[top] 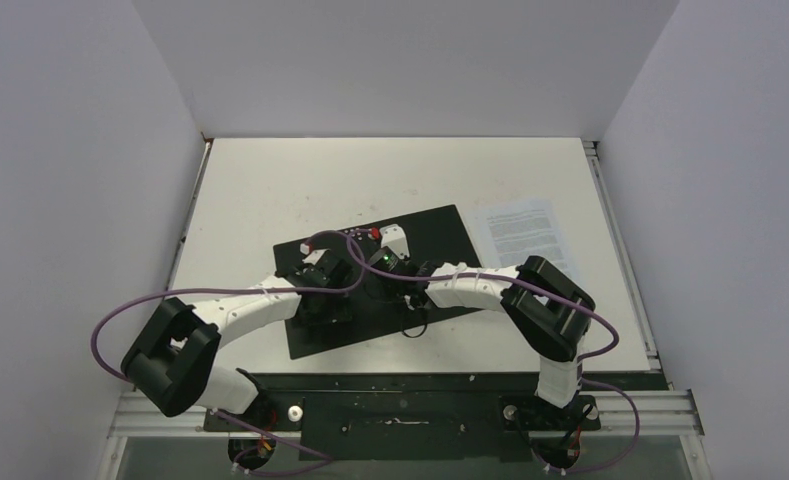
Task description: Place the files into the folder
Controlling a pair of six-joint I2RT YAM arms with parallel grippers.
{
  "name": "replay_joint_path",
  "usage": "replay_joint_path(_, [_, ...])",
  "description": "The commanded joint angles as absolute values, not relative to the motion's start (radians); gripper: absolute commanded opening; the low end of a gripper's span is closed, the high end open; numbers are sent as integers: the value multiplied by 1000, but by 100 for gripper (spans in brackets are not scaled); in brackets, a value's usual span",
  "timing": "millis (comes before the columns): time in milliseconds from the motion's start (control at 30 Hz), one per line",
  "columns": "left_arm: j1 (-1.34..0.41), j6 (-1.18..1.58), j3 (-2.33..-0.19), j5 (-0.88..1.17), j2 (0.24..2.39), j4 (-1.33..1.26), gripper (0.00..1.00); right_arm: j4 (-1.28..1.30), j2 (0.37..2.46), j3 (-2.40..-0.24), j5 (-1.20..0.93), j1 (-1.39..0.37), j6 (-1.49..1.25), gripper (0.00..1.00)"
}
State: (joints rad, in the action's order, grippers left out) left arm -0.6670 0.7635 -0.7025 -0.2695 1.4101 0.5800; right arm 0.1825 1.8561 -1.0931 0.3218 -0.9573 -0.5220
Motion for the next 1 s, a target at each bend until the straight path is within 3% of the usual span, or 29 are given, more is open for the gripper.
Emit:
replay_joint_path(0, [-670, 775, -649, -253, 1480, 530, 76, 301, 1891, -1034, 367, -939, -547, 5])
replay_joint_path(967, [-670, 775, -647, -255, 1492, 528, 76, 277, 1818, -1047, 367, -908, -581, 5])
